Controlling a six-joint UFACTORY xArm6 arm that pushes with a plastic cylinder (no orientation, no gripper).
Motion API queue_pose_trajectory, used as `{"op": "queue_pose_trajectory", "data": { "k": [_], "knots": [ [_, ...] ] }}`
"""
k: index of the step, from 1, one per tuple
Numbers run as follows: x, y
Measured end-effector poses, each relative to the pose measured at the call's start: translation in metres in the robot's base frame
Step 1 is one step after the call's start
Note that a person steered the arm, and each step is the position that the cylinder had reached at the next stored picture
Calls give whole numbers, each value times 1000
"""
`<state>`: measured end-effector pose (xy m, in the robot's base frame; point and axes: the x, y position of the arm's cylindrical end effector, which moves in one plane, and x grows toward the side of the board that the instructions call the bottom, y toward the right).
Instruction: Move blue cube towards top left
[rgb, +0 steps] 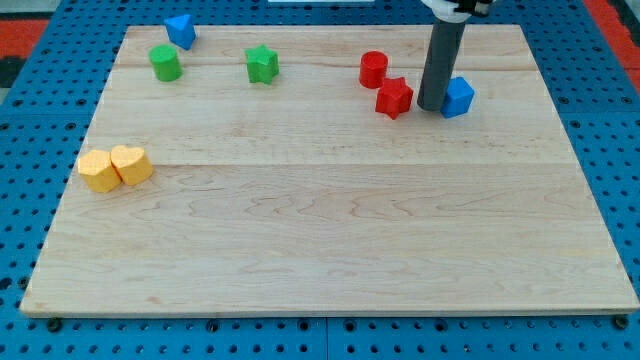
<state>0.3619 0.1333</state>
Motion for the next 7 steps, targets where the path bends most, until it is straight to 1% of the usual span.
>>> {"op": "queue_pose_trajectory", "data": {
  "k": [1,2,3,4,5,6,7],
  "knots": [
    [10,37],
    [-16,91],
    [-53,69],
    [-79,5],
    [-96,22],
    [-98,78],
    [-120,13]
  ]
}}
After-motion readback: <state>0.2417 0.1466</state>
